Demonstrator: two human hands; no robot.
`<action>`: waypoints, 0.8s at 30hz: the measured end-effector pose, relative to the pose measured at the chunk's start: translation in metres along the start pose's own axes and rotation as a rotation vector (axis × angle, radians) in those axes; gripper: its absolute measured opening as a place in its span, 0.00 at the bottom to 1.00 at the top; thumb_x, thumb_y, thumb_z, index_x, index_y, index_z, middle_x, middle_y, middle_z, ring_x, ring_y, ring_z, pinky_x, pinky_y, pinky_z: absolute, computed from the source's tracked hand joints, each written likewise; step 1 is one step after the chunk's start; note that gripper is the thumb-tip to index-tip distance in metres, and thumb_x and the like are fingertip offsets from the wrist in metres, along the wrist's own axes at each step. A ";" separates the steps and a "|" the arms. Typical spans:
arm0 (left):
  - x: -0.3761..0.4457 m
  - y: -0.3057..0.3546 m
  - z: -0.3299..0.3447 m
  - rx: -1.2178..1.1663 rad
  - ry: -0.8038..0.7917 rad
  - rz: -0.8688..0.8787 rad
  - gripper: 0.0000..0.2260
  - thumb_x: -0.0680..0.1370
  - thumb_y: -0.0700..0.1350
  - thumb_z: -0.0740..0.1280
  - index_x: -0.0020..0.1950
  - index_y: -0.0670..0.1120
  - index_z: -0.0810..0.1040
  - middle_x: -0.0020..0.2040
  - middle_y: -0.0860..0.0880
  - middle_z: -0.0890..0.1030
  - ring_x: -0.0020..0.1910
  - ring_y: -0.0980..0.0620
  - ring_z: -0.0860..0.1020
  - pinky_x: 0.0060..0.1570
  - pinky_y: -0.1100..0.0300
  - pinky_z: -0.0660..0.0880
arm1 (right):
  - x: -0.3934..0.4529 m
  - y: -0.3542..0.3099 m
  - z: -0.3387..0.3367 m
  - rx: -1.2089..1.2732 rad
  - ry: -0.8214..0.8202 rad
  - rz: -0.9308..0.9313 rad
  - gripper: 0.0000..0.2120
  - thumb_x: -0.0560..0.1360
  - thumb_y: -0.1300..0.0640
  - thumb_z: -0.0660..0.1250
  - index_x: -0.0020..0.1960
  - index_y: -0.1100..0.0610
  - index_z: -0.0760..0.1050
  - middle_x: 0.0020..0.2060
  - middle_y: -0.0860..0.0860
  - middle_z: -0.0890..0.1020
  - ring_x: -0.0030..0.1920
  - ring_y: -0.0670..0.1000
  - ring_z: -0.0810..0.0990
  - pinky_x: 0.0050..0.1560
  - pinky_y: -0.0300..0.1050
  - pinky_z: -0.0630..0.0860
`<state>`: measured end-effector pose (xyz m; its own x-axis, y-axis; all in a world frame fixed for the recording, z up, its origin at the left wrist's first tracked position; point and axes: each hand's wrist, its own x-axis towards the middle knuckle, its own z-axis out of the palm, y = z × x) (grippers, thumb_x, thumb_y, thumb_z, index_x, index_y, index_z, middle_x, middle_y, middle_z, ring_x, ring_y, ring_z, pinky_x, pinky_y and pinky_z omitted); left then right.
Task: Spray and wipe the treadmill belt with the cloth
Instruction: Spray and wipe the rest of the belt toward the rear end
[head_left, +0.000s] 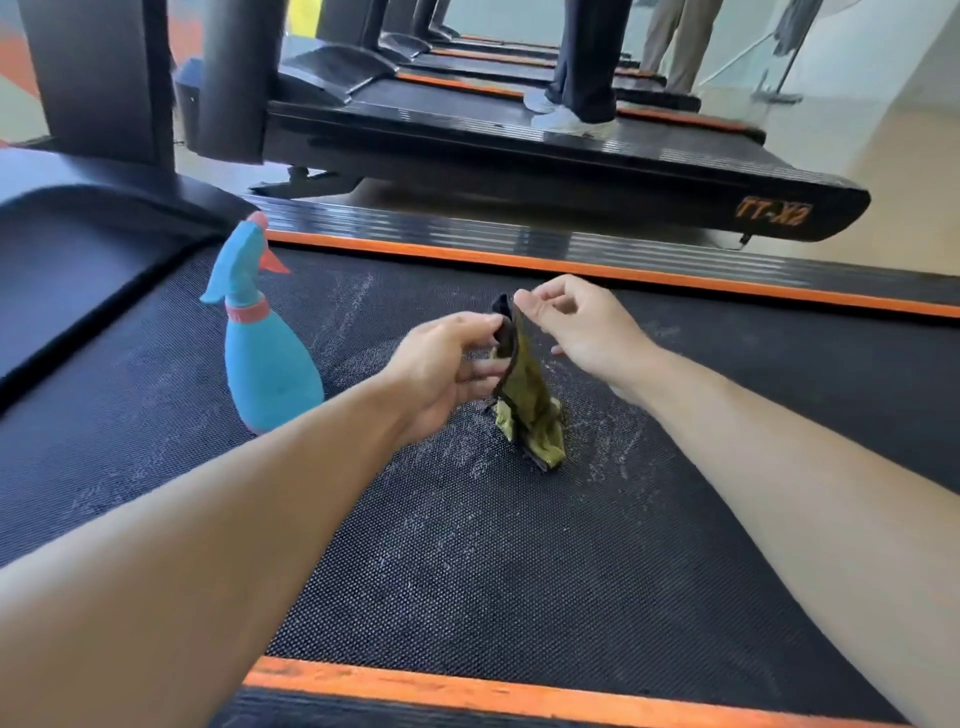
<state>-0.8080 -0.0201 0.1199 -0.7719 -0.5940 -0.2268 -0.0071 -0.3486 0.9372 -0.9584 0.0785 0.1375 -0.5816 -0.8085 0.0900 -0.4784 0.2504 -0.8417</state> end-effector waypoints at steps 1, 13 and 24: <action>0.002 0.000 -0.002 -0.024 0.052 0.015 0.07 0.84 0.42 0.66 0.47 0.46 0.80 0.45 0.49 0.81 0.33 0.53 0.85 0.30 0.62 0.80 | -0.004 0.003 0.004 0.005 -0.005 0.048 0.21 0.71 0.31 0.66 0.50 0.48 0.77 0.48 0.48 0.81 0.51 0.49 0.80 0.55 0.54 0.79; 0.017 -0.002 -0.031 0.479 0.315 0.232 0.12 0.85 0.49 0.65 0.41 0.52 0.76 0.38 0.50 0.82 0.33 0.54 0.78 0.32 0.61 0.73 | -0.007 0.015 0.021 0.290 -0.229 0.261 0.03 0.78 0.60 0.67 0.52 0.57 0.78 0.41 0.55 0.80 0.39 0.52 0.77 0.39 0.47 0.73; 0.016 0.041 -0.011 0.598 0.503 0.709 0.11 0.83 0.46 0.66 0.41 0.53 0.73 0.37 0.56 0.78 0.43 0.45 0.84 0.51 0.47 0.82 | 0.029 -0.033 -0.009 0.153 0.514 -0.393 0.06 0.75 0.60 0.67 0.45 0.50 0.79 0.33 0.41 0.78 0.36 0.40 0.75 0.40 0.36 0.71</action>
<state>-0.8140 -0.0519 0.1513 -0.3704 -0.8021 0.4685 -0.0758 0.5288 0.8454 -0.9660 0.0516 0.1728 -0.6408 -0.4578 0.6162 -0.6420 -0.1204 -0.7572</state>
